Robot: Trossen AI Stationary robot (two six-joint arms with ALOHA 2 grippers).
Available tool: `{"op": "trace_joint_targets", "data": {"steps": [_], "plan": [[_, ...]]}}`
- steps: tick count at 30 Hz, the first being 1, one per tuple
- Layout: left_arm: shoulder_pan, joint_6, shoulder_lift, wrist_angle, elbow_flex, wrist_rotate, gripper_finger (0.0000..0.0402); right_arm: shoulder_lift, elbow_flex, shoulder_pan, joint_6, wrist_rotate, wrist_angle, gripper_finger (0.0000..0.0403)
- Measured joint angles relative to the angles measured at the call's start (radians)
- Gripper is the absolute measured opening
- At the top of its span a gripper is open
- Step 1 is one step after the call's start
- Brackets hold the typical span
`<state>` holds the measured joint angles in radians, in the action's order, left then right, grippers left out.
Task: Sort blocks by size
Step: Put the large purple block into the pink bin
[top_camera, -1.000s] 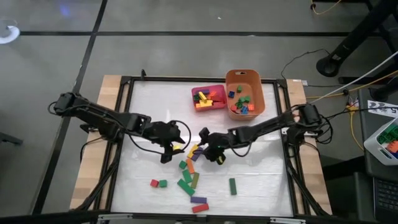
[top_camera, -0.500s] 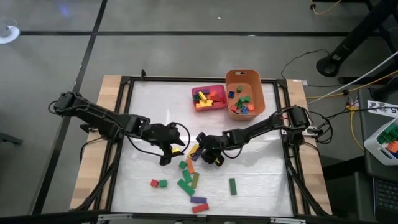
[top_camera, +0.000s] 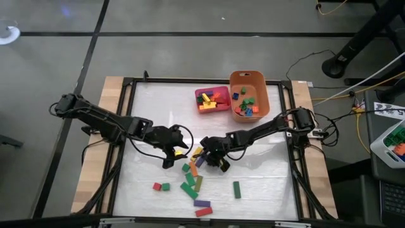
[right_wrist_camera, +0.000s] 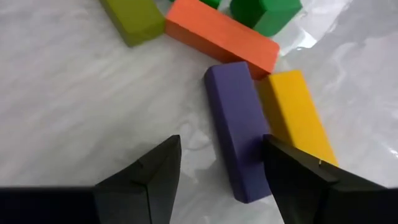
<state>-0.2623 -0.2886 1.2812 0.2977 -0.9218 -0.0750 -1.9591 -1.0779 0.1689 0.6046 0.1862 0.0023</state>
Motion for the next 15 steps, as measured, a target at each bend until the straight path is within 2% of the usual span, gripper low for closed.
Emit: {"op": "trace_joint_targets", "data": {"steps": [15], "plan": [[0.0,0.007,0.0,0.0,0.0,0.0,0.0182,-0.005,-0.061,0.002,0.004,0.034,-0.024,0.0221]]}}
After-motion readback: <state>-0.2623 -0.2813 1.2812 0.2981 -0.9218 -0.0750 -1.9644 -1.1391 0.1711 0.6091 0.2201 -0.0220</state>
